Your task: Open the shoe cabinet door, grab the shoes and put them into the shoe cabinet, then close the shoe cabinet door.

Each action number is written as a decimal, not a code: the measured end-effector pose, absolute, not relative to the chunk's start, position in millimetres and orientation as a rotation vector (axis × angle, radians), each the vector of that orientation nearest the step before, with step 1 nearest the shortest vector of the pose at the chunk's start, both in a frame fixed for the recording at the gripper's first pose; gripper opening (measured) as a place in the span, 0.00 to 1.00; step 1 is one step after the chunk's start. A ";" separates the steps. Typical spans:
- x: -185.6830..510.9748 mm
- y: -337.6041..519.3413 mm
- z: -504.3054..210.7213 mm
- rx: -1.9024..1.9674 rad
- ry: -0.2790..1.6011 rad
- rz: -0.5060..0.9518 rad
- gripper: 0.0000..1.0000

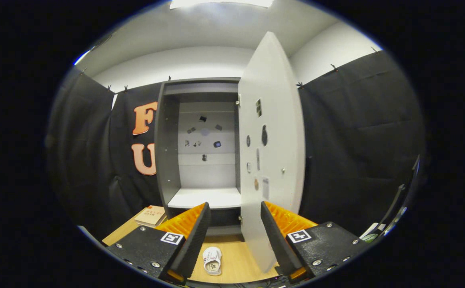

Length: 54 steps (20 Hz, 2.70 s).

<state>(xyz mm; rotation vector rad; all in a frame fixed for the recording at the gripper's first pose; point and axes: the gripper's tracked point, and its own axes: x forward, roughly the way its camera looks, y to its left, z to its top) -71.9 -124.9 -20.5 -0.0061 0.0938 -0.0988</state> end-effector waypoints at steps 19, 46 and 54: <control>9.1 -22.5 -389.4 0.174 0.635 0.018 0.83; 35.5 -12.5 -424.6 0.151 0.738 0.026 0.00; 44.0 -14.5 -265.1 0.084 0.563 0.084 0.00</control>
